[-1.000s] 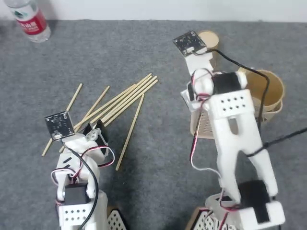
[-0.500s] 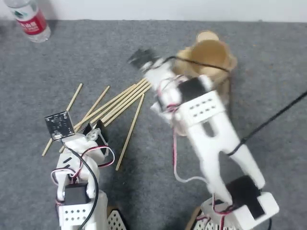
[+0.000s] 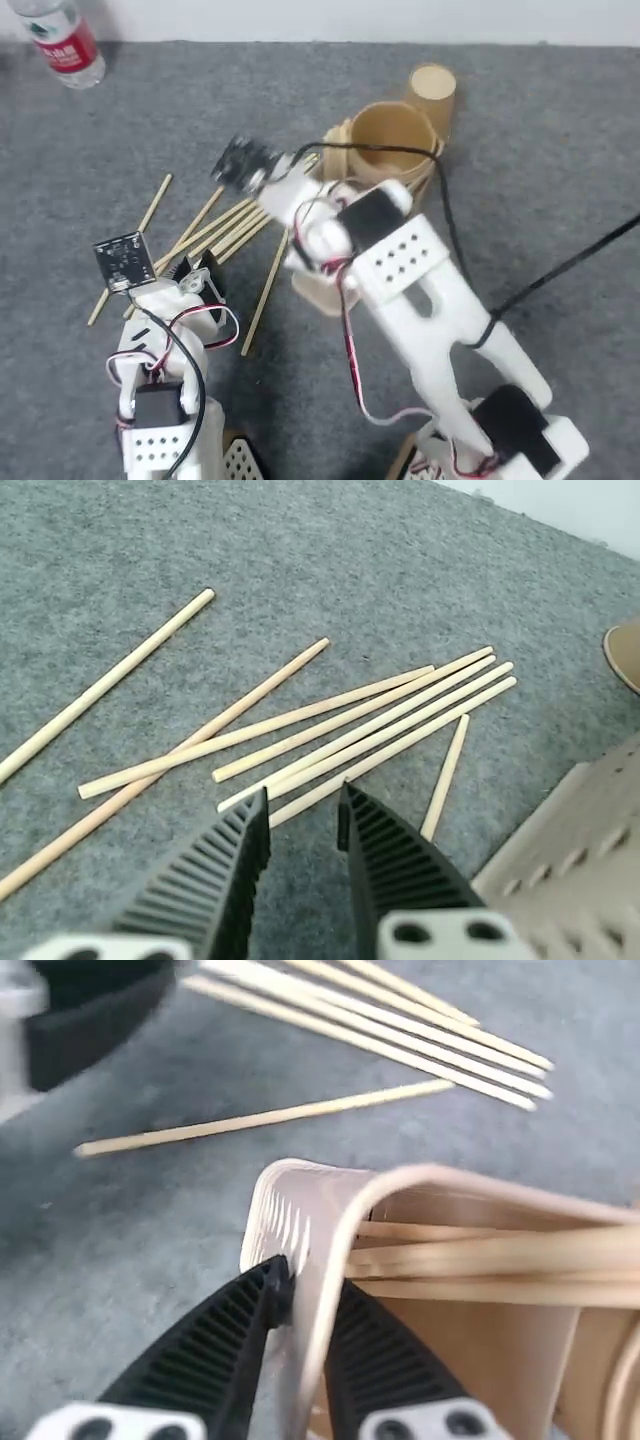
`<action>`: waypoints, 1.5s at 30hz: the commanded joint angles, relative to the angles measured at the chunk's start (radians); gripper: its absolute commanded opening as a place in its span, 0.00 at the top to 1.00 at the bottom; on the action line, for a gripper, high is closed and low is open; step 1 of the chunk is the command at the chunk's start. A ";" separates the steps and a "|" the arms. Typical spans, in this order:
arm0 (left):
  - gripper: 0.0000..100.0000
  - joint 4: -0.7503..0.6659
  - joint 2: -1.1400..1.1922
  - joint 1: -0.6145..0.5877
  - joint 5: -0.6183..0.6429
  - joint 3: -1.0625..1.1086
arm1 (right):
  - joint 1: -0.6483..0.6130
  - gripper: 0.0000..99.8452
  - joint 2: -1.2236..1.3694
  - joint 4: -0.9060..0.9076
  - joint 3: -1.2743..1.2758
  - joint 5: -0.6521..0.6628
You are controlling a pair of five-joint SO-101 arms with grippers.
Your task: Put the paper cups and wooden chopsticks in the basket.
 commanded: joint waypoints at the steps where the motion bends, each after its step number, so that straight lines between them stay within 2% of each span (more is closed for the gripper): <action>1: 0.88 0.002 -0.017 0.006 -0.008 -0.004 | -0.041 0.99 -0.068 0.016 -0.041 0.023; 5: 0.88 0.002 -0.017 0.006 -0.008 -0.004 | -0.039 0.95 -0.077 0.047 -0.043 0.028; 9: 0.88 0.002 -0.017 0.006 -0.008 -0.004 | -0.047 0.71 -0.082 0.127 -0.084 0.031; 10: 0.88 0.002 -0.017 0.006 -0.008 -0.004 | -0.047 0.68 -0.090 0.143 -0.110 0.031; 13: 0.88 0.002 -0.017 0.006 -0.008 -0.004 | -0.042 0.70 -0.131 0.182 -0.212 0.040; 18: 0.88 0.002 -0.017 0.006 -0.008 -0.004 | -0.033 0.77 -0.196 0.291 -0.423 0.143; 21: 0.88 0.002 -0.017 0.006 -0.008 -0.004 | 0.053 0.80 -0.223 0.305 -0.575 0.146; 23: 0.88 0.003 -0.017 0.006 -0.008 -0.004 | 0.182 0.82 -0.226 0.274 -0.647 0.149; 28: 0.88 0.003 -0.015 0.006 -0.008 -0.004 | 0.544 0.90 -0.191 0.139 -0.566 0.143; 33: 0.89 0.003 -0.015 0.006 -0.008 -0.004 | 0.733 0.88 -0.127 0.004 -0.311 0.150; 38: 0.89 0.003 -0.015 0.006 -0.008 -0.004 | 0.759 0.90 -0.074 -0.338 -0.097 0.149; 45: 0.89 0.006 -0.015 0.006 -0.008 -0.004 | 0.746 0.95 0.068 -0.958 0.081 0.144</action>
